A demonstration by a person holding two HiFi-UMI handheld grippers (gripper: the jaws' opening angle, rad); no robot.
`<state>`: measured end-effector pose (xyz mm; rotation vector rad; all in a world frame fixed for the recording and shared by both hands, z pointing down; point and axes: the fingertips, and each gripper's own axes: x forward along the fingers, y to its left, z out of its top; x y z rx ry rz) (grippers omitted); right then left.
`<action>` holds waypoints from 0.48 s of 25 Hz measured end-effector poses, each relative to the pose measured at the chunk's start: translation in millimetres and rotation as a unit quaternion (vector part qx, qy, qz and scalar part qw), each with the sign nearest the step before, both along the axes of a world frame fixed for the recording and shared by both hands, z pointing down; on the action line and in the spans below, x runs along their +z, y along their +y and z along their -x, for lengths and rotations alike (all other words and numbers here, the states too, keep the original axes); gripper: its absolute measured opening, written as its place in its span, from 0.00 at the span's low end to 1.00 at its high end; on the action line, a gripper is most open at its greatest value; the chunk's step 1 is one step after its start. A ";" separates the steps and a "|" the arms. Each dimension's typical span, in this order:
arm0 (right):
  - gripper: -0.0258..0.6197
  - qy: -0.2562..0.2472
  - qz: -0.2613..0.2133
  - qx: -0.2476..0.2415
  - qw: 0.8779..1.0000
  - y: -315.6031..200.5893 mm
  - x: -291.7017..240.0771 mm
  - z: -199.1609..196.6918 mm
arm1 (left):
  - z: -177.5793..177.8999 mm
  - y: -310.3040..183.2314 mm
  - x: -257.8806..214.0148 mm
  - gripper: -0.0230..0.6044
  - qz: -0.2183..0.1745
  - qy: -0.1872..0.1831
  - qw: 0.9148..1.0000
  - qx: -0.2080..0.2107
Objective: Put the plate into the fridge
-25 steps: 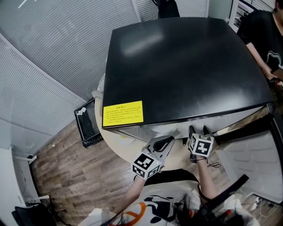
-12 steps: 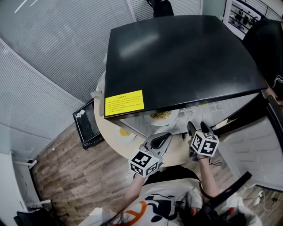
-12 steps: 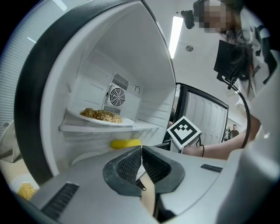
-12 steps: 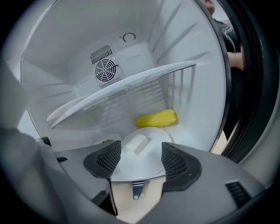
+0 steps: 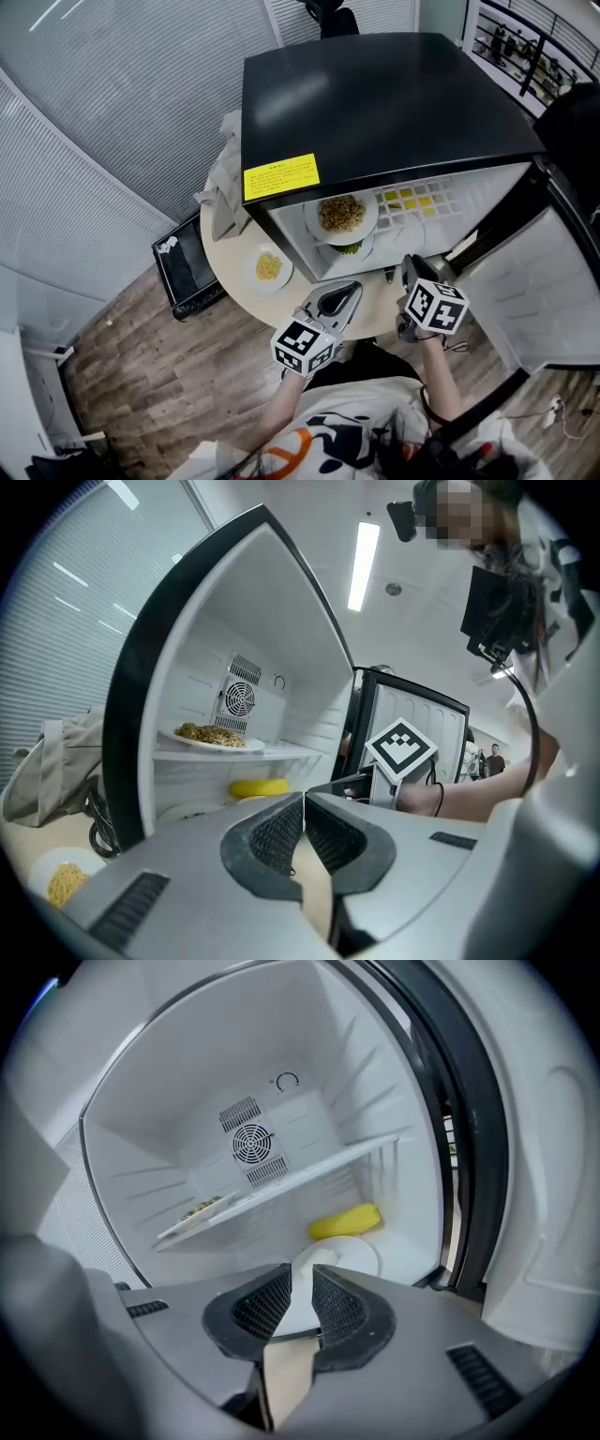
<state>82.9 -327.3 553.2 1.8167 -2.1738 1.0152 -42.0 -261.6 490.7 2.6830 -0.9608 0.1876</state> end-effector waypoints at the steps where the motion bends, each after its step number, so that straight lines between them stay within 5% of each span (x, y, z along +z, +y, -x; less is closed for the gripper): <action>1: 0.16 -0.001 -0.002 -0.001 1.000 6.4 -2.8 2.6 | 1.8 5.4 -1.7 0.05 -0.002 0.002 1.000 0.001; 12: 0.11 -0.024 0.000 0.007 1.000 96.6 -8.0 24.8 | 16.2 76.9 2.6 0.05 0.006 0.010 1.000 0.026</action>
